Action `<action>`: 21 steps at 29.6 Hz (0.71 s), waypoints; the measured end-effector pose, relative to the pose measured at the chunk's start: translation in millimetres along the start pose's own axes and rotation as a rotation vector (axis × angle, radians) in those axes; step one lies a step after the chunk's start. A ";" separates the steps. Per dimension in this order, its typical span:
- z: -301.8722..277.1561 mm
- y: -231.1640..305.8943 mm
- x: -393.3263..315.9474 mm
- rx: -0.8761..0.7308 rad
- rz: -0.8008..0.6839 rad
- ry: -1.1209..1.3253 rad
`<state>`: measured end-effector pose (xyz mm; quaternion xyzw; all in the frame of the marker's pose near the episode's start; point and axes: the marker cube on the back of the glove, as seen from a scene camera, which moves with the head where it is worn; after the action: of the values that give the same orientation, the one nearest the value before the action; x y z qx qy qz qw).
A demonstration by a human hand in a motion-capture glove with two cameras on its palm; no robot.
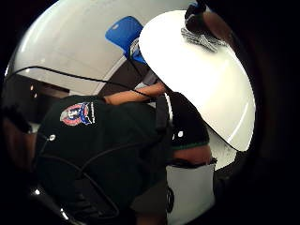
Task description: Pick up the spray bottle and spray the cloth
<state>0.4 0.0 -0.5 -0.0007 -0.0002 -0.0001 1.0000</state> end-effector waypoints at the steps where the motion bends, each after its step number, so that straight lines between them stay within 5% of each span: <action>1: -0.1 0.0 0.0 -0.001 0.000 0.000; 21: 0.9 -7.5 21.1 0.011 0.059 0.030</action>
<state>21.6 -7.5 0.4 0.0046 0.0151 0.0293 0.9994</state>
